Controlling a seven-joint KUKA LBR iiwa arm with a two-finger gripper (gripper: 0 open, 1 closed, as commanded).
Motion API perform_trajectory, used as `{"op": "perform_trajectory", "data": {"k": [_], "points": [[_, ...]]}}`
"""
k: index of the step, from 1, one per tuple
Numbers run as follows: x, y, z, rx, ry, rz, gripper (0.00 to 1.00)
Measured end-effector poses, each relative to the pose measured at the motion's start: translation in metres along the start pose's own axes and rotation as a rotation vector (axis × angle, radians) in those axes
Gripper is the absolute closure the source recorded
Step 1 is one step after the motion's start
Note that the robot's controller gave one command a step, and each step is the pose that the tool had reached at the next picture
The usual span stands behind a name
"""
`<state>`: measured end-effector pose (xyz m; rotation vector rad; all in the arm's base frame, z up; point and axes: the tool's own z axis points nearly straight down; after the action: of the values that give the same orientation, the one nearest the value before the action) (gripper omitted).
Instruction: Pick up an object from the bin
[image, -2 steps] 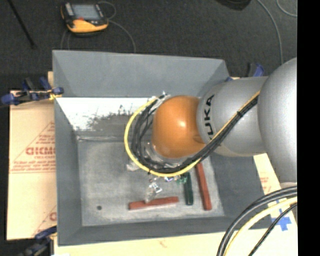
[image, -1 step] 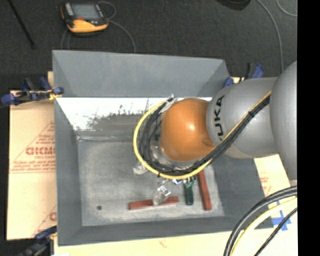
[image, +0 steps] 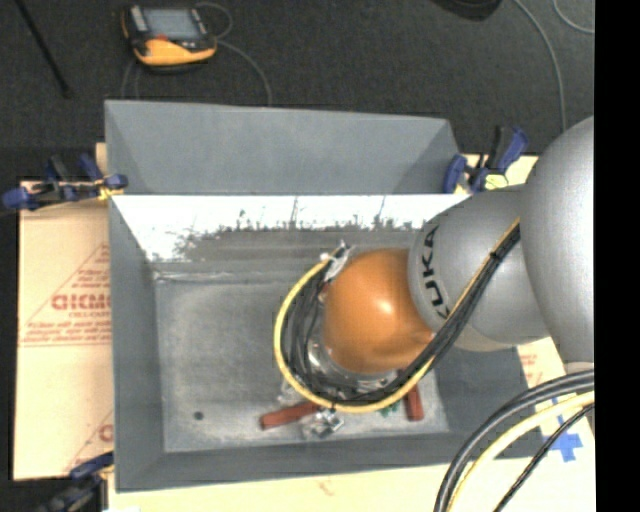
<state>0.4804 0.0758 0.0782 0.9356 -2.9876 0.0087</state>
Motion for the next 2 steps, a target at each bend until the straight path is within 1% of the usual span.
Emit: {"op": "perform_trajectory", "data": {"k": [1, 2], "points": [[0.000, 0.000, 0.000, 0.000, 0.000, 0.001, 1.00], [-0.031, -0.010, -0.120, -0.002, -0.015, -0.017, 1.00]]}}
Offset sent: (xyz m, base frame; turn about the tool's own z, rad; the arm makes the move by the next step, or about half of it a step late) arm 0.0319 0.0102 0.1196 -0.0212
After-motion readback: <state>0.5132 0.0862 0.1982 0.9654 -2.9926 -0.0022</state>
